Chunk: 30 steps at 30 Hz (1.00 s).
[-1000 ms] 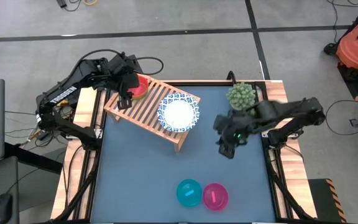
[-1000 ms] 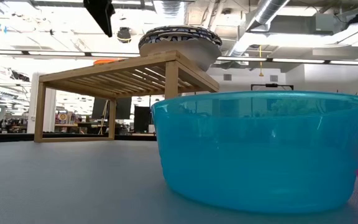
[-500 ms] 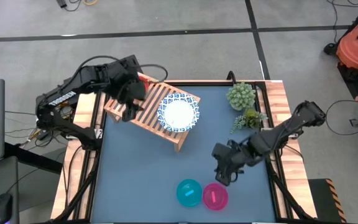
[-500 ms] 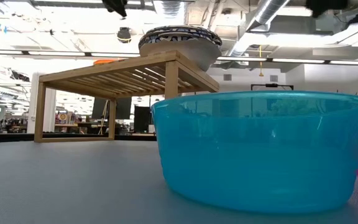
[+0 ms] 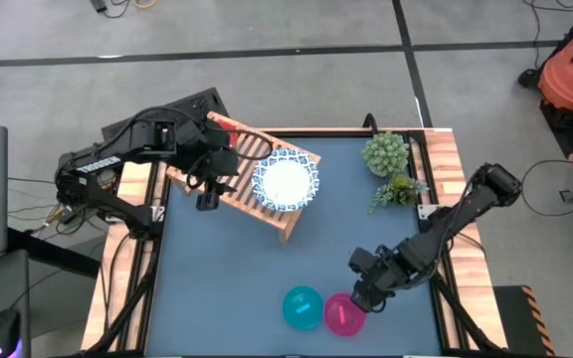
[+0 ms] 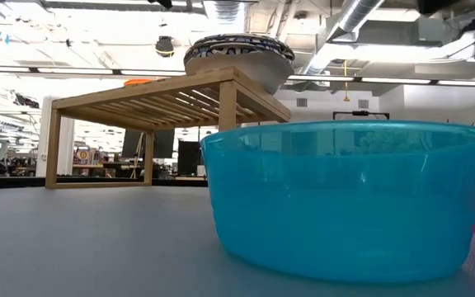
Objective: Place and stack bowls onto a shelf
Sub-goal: Stack the pink bowl on top of the orange bowl on the shelf
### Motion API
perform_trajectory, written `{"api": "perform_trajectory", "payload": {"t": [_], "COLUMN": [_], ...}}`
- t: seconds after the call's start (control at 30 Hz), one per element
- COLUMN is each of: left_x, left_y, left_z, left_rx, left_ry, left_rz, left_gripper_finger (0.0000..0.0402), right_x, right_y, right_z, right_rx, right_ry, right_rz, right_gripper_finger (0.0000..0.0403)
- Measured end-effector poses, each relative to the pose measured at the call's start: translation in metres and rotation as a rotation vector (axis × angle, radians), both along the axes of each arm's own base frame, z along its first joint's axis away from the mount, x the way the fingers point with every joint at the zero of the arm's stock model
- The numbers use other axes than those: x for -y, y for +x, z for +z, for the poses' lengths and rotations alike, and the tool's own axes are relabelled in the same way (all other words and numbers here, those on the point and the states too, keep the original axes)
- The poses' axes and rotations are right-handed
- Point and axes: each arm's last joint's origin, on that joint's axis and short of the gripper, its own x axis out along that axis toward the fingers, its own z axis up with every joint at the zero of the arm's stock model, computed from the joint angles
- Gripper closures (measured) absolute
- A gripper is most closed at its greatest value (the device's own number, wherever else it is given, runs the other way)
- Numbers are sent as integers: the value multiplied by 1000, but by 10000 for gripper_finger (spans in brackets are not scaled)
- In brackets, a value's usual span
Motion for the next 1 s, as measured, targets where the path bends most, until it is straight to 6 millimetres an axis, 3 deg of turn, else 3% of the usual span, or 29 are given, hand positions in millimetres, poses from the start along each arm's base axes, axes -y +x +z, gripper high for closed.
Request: {"api": "perform_trajectory", "payload": {"t": [0.2, 0.63, 0.8, 1.0], "left_x": [3, 2, 2, 2], "left_y": [0, 0, 0, 0], "left_z": [0, 0, 0, 0], "left_rx": [-2, -4, -3, -2], "left_ry": [9, 7, 7, 1], "left_rz": [-2, 1, 2, 8], "left_gripper_finger": [219, 219, 219, 219], "right_x": [0, -18, -19, -18], "right_y": [-4, 13, 14, 15], "right_z": [-14, -57, -64, -67], "right_rx": [-6, -95, -127, -143], "right_ry": [14, 3, 0, 2], "right_rz": [-37, 22, 18, 6], "right_gripper_finger": [179, 179, 180, 221]}}
